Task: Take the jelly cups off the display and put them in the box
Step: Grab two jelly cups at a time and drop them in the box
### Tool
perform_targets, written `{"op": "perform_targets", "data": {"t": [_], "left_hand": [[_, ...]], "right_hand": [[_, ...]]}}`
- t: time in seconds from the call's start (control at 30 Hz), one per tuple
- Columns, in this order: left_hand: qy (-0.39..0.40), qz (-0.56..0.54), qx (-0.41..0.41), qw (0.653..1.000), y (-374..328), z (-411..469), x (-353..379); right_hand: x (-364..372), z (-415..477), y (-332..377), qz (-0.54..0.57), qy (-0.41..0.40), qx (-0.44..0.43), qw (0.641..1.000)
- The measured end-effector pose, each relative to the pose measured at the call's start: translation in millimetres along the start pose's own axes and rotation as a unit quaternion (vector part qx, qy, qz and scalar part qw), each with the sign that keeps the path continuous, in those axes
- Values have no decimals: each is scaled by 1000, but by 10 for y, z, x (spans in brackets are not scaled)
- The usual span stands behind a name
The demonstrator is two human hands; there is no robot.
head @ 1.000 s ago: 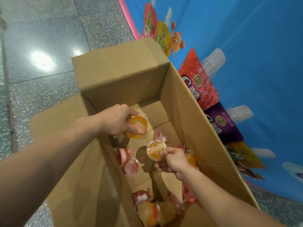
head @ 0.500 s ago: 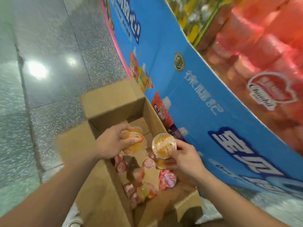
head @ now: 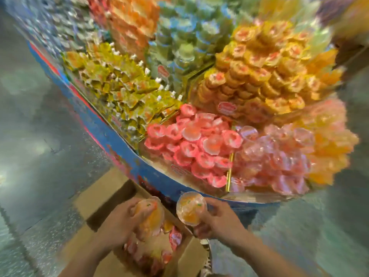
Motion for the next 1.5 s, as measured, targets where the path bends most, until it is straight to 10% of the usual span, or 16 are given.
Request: {"op": "perform_targets", "data": {"t": [0.7,1.5], "left_hand": [[98,23,58,993,-3069,544,2259],[106,-27,-22,994,-3760,1008,4267]], "right_hand": [[-3322,-1258,668,118,-125,-15,985],[-5622,-1294,-175,163,-196,-20,967]]}}
Point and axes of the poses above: each hand's wrist, its own z-axis towards the middle knuckle, its own x-axis out of the palm, y = z × x, the point moved 3 cm from there along z, towards the middle knuckle, and after that the axes turned 4 degrees about x, right-handed, at the moved point
